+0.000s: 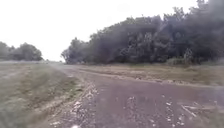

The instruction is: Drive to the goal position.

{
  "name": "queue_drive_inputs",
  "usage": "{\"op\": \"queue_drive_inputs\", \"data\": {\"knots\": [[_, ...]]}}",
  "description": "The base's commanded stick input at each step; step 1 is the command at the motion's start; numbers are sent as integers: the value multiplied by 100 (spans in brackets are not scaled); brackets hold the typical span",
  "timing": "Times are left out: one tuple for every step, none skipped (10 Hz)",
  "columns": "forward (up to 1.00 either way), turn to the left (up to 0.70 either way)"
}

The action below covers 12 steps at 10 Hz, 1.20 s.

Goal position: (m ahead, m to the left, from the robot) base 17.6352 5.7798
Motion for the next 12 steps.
{"op": "queue_drive_inputs", "data": {"knots": [[45,0],[45,0],[45,0],[45,0],[45,0],[45,0],[45,0],[45,0],[45,0],[45,0],[45,0],[45,0]]}}
